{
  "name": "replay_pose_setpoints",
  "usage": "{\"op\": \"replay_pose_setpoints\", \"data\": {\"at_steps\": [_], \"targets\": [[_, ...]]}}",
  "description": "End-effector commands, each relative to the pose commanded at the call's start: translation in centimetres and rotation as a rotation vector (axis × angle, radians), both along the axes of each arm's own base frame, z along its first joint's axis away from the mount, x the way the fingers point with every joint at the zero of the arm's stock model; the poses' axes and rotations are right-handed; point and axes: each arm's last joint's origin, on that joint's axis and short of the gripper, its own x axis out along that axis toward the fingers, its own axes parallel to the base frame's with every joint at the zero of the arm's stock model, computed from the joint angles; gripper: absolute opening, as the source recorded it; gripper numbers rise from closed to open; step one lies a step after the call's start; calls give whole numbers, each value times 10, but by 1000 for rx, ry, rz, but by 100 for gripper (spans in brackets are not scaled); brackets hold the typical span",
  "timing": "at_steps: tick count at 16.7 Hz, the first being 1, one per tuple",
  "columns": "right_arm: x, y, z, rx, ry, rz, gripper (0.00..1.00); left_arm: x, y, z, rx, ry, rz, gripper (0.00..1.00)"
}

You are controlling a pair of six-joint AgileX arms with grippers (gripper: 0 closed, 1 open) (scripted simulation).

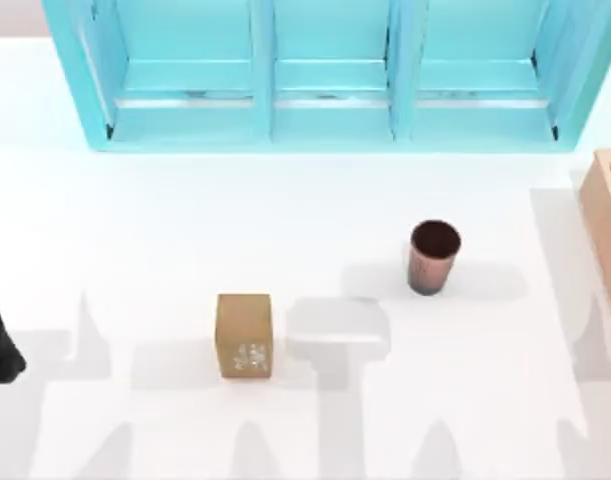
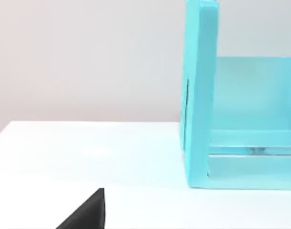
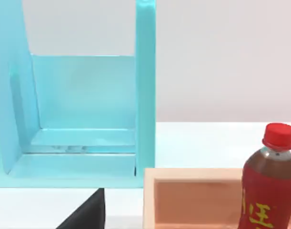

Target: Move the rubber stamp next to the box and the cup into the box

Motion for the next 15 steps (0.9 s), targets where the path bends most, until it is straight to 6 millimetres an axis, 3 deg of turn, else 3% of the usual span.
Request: {"op": "replay_pose_setpoints", "data": {"at_steps": [4,8,12,15], "targets": [[0,1,5,11,17,14,100,0,0,0,0,0,0,100],[4,10,30,78,144,92,100,0,0,0,0,0,0,100],[21,26,65,161,398,183,100,0,0,0,0,0,0,100],[48,49,89,198,659,229,100,0,0,0,0,0,0,100]]}}
